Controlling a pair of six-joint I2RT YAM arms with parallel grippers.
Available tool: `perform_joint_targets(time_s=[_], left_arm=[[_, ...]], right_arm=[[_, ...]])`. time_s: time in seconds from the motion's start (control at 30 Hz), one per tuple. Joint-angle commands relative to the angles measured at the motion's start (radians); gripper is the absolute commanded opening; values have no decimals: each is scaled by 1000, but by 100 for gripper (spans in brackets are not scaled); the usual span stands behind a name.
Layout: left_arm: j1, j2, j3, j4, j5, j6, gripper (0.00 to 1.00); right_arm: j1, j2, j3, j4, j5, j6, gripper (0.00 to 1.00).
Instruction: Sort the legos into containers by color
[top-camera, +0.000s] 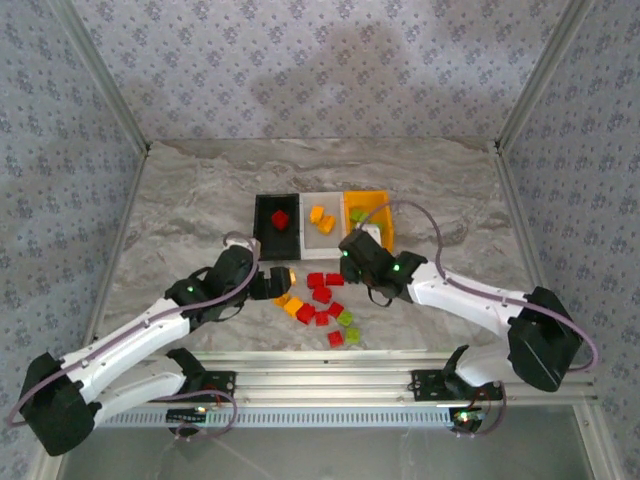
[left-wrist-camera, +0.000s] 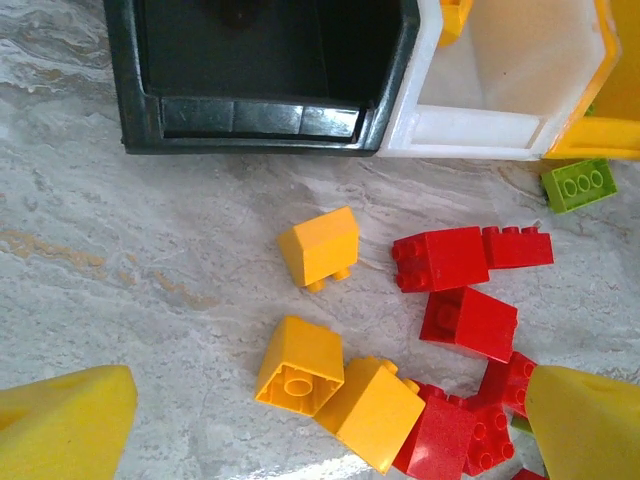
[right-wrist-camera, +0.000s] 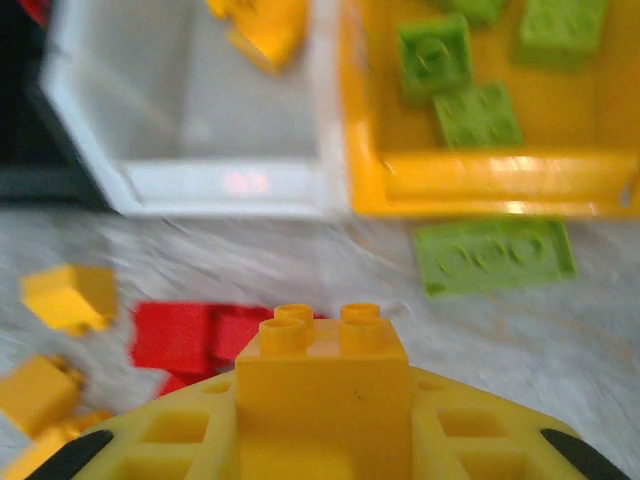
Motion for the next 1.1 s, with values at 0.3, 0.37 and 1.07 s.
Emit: perform_joint_targets(time_s=[0.3, 0.37, 1.07], left_arm=[[4, -85, -43, -52, -4, -15, 100], [5, -88, -44, -49, 4, -13, 100], [-125, 319, 187, 31, 93, 160, 91]], right_arm=[[-111, 455, 452, -9, -41, -76, 37], [-120, 507, 511, -25, -47, -75, 41], [-138, 72, 92, 128, -19, -15, 77]])
